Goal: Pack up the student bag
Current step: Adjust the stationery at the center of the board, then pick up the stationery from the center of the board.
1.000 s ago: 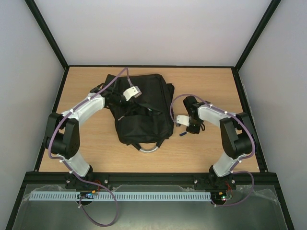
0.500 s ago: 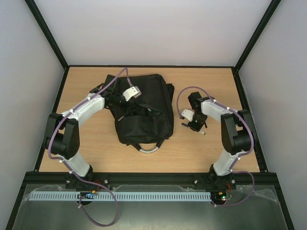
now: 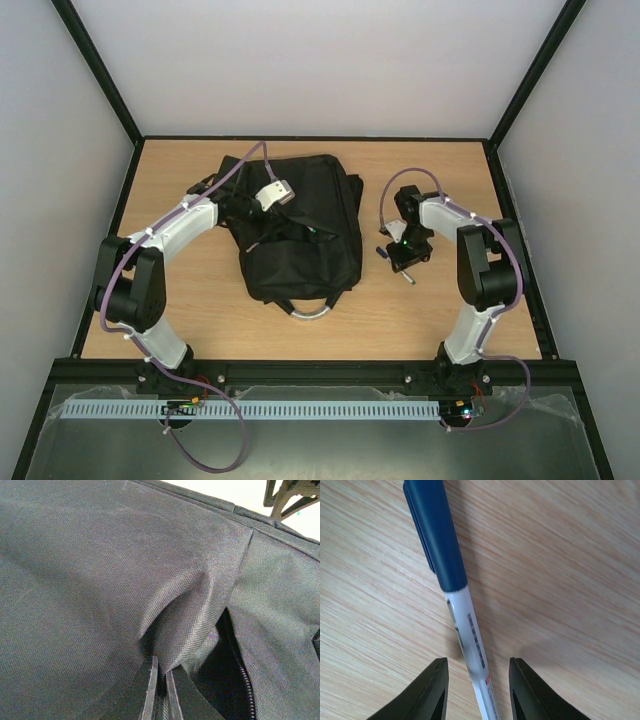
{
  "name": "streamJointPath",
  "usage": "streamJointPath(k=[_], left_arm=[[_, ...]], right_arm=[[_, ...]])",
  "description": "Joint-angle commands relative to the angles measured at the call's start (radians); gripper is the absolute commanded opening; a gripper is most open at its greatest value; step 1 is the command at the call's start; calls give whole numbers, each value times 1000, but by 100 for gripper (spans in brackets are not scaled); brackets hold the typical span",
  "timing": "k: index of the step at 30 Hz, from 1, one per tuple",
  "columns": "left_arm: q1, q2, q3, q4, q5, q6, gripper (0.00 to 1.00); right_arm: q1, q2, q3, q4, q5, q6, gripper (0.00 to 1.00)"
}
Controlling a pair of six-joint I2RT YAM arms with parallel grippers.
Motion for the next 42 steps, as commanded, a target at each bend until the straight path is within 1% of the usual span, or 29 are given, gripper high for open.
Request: streamJointPath(k=[1, 7, 11, 14, 16, 20, 24, 28, 30, 32, 36, 39, 42], left_arm=[[-2, -39, 17, -51, 70, -5, 3], [-2, -33, 22, -51, 69, -5, 3], [-2, -29, 23, -52, 69, -5, 3], [0, -29, 22, -58, 66, -3, 3], [-2, -32, 20, -63, 64, 0, 3], [-2, -33, 20, -70, 60, 7, 3], [-2, -30, 27, -73, 53, 10, 3], [-2, -27, 34, -72, 52, 10, 3], [-2, -23, 34, -71, 53, 10, 3], [-2, -16, 36, -69, 51, 10, 3], [-1, -8, 39, -70, 41, 11, 3], [0, 2, 47, -81, 28, 16, 3], [3, 17, 56, -90, 24, 18, 3]], right_arm=[[-2, -89, -46, -44, 65, 26, 35], [17, -153, -149, 15, 158, -27, 34], [44, -168, -184, 52, 182, -32, 31], [55, -146, -182, 82, 183, -23, 29], [57, -122, -168, 98, 174, -8, 25], [54, -55, -119, 104, 141, 43, 11], [5, -40, -61, 74, 39, 108, 5], [-45, -57, 8, 29, -10, 76, 1], [-79, -61, 75, -18, -91, 55, 1], [-113, -46, 154, -74, -250, 43, 1], [-120, -28, 300, -162, -455, 22, 2], [-111, -14, 399, -207, -552, 32, 2], [-80, -6, 462, -241, -613, 45, 2]])
